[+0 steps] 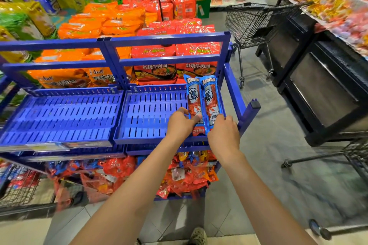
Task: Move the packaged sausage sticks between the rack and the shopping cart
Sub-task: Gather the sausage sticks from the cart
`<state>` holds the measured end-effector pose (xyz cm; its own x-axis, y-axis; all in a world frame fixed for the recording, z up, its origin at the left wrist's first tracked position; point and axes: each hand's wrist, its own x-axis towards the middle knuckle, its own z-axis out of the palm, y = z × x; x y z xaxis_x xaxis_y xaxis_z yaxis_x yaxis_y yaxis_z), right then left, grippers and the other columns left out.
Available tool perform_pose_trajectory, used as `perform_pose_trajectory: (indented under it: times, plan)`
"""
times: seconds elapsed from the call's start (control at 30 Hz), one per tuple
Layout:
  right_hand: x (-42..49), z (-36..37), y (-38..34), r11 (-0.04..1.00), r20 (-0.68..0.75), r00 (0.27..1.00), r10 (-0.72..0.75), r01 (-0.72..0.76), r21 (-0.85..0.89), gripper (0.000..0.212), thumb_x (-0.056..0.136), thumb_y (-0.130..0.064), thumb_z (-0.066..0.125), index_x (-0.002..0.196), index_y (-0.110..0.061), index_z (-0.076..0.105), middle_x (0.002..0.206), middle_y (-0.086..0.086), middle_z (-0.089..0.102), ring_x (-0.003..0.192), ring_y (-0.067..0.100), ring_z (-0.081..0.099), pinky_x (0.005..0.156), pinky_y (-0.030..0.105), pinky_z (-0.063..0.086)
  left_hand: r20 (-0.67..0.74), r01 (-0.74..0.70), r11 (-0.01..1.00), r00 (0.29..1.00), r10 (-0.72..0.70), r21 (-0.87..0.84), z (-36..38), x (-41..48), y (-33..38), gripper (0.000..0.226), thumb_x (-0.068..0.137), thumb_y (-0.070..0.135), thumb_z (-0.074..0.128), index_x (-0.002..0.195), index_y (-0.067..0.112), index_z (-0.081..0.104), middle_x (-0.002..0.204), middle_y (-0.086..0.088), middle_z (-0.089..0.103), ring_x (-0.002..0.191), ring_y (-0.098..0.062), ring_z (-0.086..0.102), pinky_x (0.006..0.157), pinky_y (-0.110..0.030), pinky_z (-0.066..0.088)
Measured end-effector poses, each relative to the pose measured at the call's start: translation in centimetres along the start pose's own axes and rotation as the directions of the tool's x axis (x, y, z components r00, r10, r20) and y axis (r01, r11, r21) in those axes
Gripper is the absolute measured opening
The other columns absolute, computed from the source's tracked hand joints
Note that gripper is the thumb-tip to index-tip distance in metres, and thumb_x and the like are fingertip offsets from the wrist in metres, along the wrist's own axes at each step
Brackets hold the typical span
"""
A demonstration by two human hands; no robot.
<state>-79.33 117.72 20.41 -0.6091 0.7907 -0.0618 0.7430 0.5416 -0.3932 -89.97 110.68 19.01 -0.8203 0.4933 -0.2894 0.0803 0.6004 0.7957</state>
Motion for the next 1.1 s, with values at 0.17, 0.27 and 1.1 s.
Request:
perform_pose_trajectory:
  times: [0.17,0.27,1.1]
  plan:
    - [-0.9,0.0,0.1,0.998,-0.072,0.996,-0.056,0.056,-0.003,0.034,0.095,-0.026,0.055,0.125,-0.009,0.05,0.121,0.01,0.054,0.112,0.024,0.053,0.087,0.035,0.051,0.017,-0.035,0.996,0.999,0.034,0.086,0.0,-0.1,-0.6,0.045,0.09,0.054,0.058,0.079,0.015,0.039,0.069,-0.004,0.035,0.063,-0.021,0.033,0.061,-0.039,0.034]
    - [-1.4,0.0,-0.3,0.969,-0.217,0.955,-0.204,0.228,0.091,0.032,0.095,-0.02,0.053,0.126,-0.01,0.055,0.119,0.007,0.06,0.112,0.024,0.054,0.094,0.039,0.049,0.039,-0.048,0.995,0.998,0.045,0.083,-1.3,-0.8,-0.5,0.037,0.094,0.052,0.053,0.103,0.016,0.055,0.092,-0.001,0.054,0.078,-0.021,0.054,0.069,-0.036,0.044]
    - [-29.5,26.1,-29.8,0.456,0.75,0.044,-0.661,0.816,0.355,0.028,0.096,-0.033,0.048,0.099,-0.012,0.066,0.092,0.008,0.071,0.092,0.028,0.065,0.073,0.034,0.045,-0.351,0.512,0.661,0.576,-0.738,-0.549,-27.7,-35.1,-45.0,0.012,0.096,0.019,0.056,0.1,0.012,0.065,0.093,-0.007,0.07,0.072,-0.016,0.061,0.06,-0.018,0.046]
